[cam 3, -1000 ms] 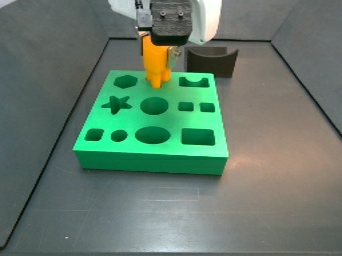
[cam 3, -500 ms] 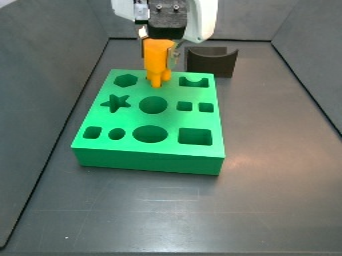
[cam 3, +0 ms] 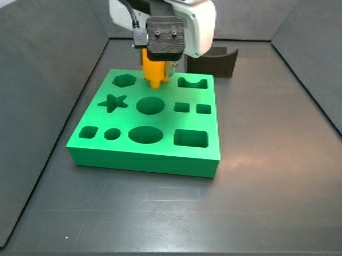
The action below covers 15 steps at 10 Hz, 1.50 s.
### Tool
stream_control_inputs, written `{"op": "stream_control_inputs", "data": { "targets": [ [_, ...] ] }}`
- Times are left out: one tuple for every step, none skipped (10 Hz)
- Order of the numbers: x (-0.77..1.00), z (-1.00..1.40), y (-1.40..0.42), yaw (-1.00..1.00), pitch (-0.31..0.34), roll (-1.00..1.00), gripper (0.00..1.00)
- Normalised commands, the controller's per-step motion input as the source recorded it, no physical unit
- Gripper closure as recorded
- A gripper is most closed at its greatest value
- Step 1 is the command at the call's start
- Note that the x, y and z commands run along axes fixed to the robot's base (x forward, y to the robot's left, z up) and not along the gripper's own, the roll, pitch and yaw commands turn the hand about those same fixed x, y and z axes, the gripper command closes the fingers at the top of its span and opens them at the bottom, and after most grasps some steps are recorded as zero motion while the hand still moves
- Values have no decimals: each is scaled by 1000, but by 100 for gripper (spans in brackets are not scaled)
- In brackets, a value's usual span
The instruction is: Insert the 3 prong object.
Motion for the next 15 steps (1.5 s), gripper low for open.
{"op": "stream_control_inputs", "data": {
  "targets": [
    [0,-357,29,143,0,-43,100],
    [0,-511,26,9,0,-53,100],
    [0,-557,37,0,44,-94,100],
    [111,-494,0,-163,154,0,100],
    [86,-289,0,-160,129,14,100],
    [229,0,0,-40,184,11,100],
    [166,-143,0,-11,214,0,100],
    [226,-351,20,0,356,-140,100],
    [0,-357,123,0,1,-261,100],
    [-46,-103,0,0,-79,-54,100],
    [-177,-240,0,0,-219,-191,100],
    [-320,-260,0,0,-390,-166,100],
    [-300,-263,-77,0,-424,0,100],
    [-294,-274,-111,0,-497,0,100],
    [-320,-286,-140,0,-489,86,100]
  ]
}}
